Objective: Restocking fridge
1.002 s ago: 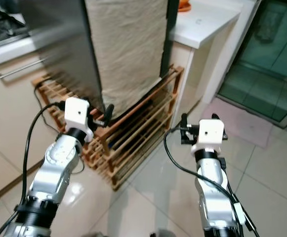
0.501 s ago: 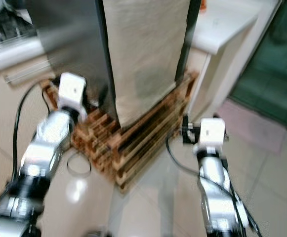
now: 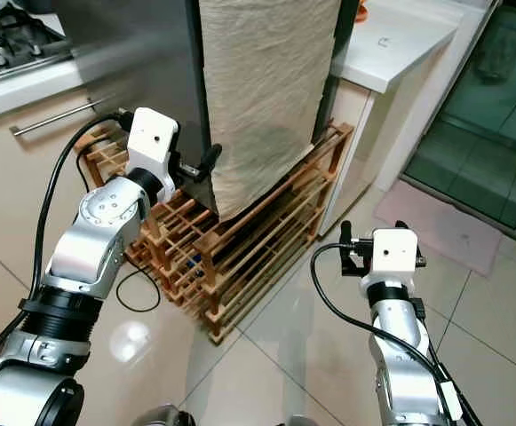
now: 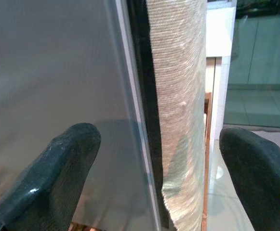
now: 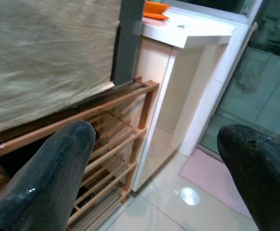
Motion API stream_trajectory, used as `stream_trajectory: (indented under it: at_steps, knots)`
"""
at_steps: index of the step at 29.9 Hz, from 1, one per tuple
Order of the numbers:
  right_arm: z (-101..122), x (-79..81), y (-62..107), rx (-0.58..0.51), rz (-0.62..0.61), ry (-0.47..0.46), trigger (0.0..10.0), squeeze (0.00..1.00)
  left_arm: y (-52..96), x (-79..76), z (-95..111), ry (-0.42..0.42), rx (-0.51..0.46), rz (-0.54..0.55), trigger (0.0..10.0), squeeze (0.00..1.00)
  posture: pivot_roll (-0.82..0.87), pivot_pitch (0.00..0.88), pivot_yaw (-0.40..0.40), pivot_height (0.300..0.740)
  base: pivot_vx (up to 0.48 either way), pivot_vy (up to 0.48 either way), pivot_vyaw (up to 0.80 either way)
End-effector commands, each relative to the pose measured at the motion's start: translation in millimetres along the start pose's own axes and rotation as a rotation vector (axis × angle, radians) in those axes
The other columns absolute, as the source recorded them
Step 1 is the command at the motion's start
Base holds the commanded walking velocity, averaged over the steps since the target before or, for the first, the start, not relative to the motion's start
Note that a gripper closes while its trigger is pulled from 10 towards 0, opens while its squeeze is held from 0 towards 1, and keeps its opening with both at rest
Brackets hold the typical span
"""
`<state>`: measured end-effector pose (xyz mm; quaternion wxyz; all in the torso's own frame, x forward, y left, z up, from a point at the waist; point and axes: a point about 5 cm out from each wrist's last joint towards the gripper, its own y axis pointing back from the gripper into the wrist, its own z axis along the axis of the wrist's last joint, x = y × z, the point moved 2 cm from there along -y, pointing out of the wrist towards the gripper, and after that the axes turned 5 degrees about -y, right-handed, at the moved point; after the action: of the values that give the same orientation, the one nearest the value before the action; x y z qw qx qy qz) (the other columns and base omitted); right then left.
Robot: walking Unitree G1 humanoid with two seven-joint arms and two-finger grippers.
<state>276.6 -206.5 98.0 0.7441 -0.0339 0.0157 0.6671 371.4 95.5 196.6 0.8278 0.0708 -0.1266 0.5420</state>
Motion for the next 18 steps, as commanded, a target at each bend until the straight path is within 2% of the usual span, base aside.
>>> stream_trajectory:
  at_steps: [1, 10, 18]
  knots:
    - [3.4, 0.3, -0.6, -0.002, 0.008, -0.002, 10.0, 0.0, -4.5, -3.3, 3.3, -0.011, -0.007, -0.014, 10.0, 0.0, -0.01, 0.087, -0.023, 0.728, 0.0, 0.0, 0.0]
    - [3.1, -0.9, 3.5, 0.0, 0.004, 0.0, 10.0, 0.0, -20.1, -9.6, 0.1, 0.0, 0.011, -0.012, 10.0, 0.0, -0.03, 0.1, -0.018, 0.728, 0.0, 0.0, 0.0]
    - [-0.3, -4.3, 8.9, 0.016, 0.004, 0.007, 10.0, 0.0, -31.2, -14.3, 11.1, 0.033, -0.023, 0.0, 10.0, 0.0, -0.05, 0.105, -0.026, 0.728, 0.0, 0.0, 0.0]
